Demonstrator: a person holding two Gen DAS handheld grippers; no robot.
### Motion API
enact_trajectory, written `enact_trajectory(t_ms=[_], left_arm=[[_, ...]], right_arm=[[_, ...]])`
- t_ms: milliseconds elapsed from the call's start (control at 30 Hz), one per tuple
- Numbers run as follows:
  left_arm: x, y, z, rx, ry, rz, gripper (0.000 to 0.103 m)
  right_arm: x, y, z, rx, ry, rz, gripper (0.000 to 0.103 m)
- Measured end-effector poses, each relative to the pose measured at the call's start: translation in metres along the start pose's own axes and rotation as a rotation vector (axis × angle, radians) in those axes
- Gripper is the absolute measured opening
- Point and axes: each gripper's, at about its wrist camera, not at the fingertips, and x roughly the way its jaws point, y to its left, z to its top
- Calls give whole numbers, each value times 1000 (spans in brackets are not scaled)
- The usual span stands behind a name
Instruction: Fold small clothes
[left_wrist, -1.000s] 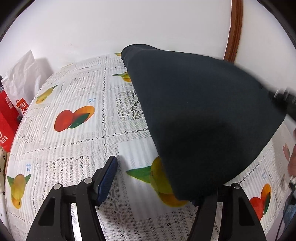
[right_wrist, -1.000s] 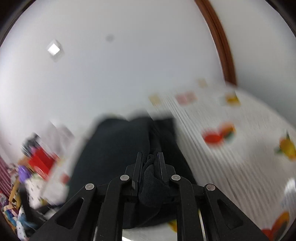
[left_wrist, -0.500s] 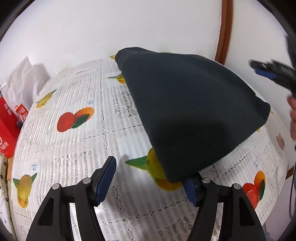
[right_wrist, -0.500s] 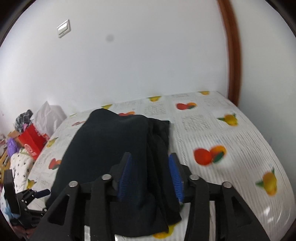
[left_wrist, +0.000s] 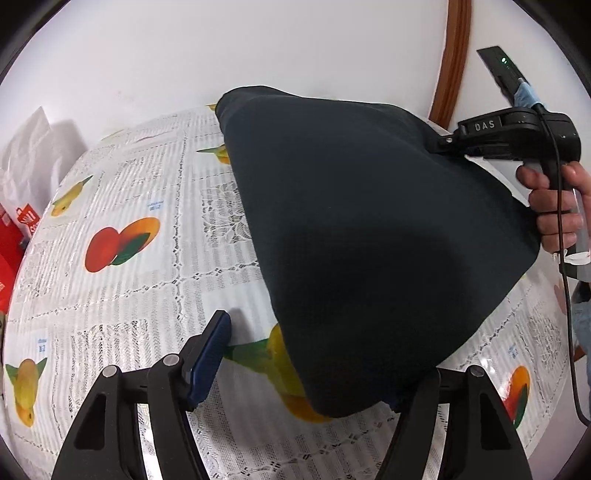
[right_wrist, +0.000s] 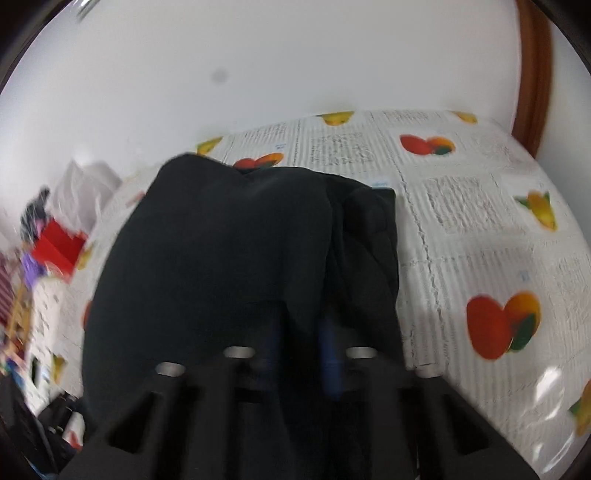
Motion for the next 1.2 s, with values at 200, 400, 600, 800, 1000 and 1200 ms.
enact_trajectory(t_ms=[200, 400, 600, 800, 1000, 1200], left_arm=[[-1, 0, 0, 7, 1, 6, 67], [-3, -4, -2, 10, -3, 15, 67], [-1, -2, 0, 5, 3, 6, 69], [-14, -5, -7, 9, -6, -10, 67], [-23, -2, -14, -20, 4, -14, 67], [-38, -9, -18, -3, -5, 16, 67]], right_arm=[[-57, -12, 2, -38, -277, -14, 7], [7, -45, 1, 38, -68, -77, 9], [-34, -57, -14, 98, -108, -78, 21], [-70, -58, -60, 55, -125, -52, 39], [-60, -65, -111, 80, -110, -66, 37], [-81, -57, -122, 79, -131, -109, 37]])
